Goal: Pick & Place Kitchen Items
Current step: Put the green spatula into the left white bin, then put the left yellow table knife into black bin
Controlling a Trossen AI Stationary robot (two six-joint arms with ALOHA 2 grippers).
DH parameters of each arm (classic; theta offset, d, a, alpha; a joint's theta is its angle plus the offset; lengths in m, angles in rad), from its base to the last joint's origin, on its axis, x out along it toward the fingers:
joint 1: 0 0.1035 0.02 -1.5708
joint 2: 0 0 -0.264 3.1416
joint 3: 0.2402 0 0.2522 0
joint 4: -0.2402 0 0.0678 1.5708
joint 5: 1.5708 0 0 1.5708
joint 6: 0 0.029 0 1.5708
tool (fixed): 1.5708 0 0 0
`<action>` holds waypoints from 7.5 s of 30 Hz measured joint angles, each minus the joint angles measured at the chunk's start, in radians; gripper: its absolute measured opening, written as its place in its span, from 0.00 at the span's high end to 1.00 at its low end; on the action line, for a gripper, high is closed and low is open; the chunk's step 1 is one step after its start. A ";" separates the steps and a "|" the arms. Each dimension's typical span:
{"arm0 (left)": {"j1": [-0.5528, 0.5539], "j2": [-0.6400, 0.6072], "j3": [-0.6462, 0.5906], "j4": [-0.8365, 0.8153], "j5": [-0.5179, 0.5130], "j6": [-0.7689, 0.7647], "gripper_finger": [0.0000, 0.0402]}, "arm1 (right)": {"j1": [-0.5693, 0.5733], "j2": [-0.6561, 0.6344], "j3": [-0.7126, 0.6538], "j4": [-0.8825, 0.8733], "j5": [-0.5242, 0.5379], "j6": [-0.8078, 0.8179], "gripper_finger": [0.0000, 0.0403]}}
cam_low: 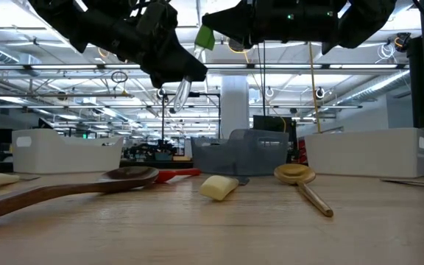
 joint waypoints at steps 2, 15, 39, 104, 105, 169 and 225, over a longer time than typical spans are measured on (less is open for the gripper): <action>0.000 0.000 0.000 0.000 0.000 0.005 0.76 | 0.000 0.000 0.000 0.000 0.000 0.000 0.97; -0.001 0.000 0.000 -0.009 0.002 -0.003 0.98 | 0.000 0.000 0.001 -0.073 0.007 0.029 0.81; 0.039 -0.104 0.001 -0.217 -0.026 -0.080 0.98 | 0.031 -0.010 0.000 -0.293 0.101 0.079 0.55; 0.632 -0.327 0.000 -1.228 -0.185 -0.212 0.99 | 0.031 -0.011 0.000 -0.464 0.101 0.132 0.56; 0.635 -0.327 0.000 -1.227 -0.185 -0.216 0.99 | 0.031 -0.011 0.000 -0.464 0.101 0.132 0.56; 0.634 -0.327 -0.121 -1.040 -0.129 -0.323 0.68 | 0.042 -0.011 -0.042 -0.465 0.100 0.156 0.42; -0.290 -0.327 0.143 -1.262 -0.154 -1.276 0.68 | 0.042 -0.011 -0.043 -0.520 0.101 0.145 0.44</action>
